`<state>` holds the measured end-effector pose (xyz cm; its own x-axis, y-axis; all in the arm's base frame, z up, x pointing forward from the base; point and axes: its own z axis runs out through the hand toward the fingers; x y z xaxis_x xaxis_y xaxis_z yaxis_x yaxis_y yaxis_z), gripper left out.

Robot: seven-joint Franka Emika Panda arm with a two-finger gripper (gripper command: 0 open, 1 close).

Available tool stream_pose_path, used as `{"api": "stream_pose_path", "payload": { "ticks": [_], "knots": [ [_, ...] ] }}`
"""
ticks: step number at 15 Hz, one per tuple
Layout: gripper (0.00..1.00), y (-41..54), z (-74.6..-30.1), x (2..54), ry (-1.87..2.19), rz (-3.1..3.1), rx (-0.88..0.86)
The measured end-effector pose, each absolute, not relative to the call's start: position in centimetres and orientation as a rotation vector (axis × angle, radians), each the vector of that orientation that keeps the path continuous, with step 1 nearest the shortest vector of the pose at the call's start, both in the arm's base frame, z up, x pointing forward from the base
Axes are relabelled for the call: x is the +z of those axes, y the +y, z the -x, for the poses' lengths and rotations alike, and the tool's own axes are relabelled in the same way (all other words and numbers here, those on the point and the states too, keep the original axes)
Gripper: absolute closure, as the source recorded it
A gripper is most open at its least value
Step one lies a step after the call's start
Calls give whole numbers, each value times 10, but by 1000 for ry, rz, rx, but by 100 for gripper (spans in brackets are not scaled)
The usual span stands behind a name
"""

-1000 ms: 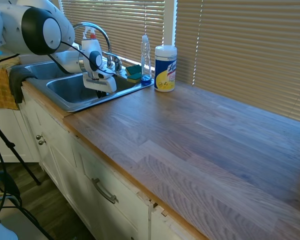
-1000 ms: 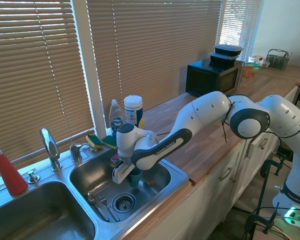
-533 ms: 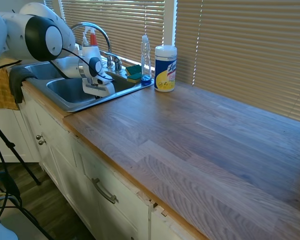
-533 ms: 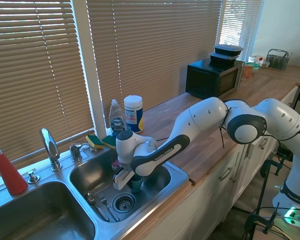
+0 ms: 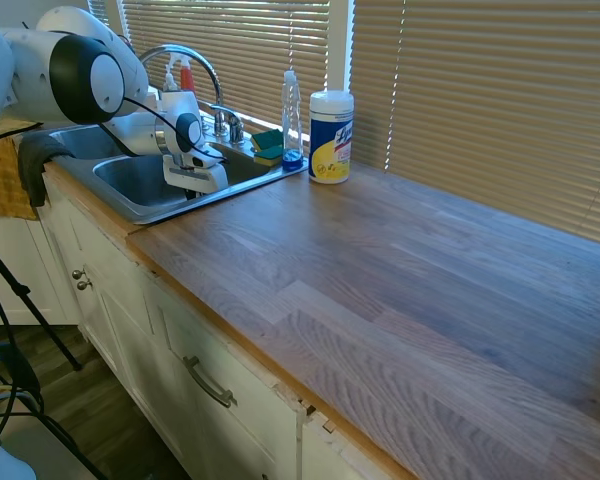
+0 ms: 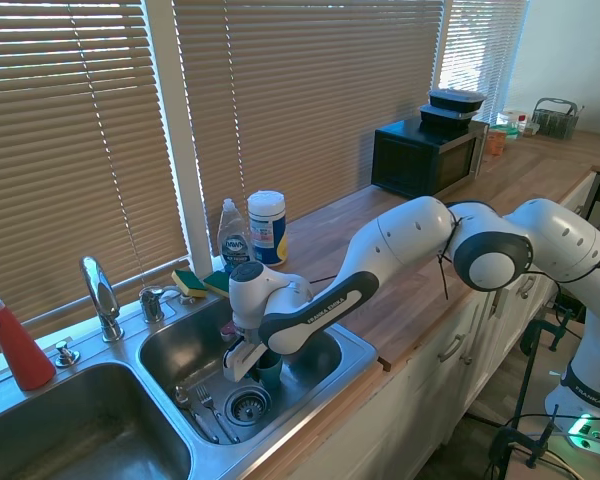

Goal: Put the mug in the sink

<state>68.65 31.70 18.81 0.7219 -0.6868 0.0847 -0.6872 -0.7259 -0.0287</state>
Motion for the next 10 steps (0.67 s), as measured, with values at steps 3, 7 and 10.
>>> {"api": "stream_pose_path", "payload": {
  "ticks": [3, 7, 10],
  "knots": [
    [0, 331, -682, 201, -1170, -2926, 167],
    [0, 328, -677, 260, -1186, -2936, 244],
    [0, 319, -670, 300, -1200, -2919, 303]
  ]
}}
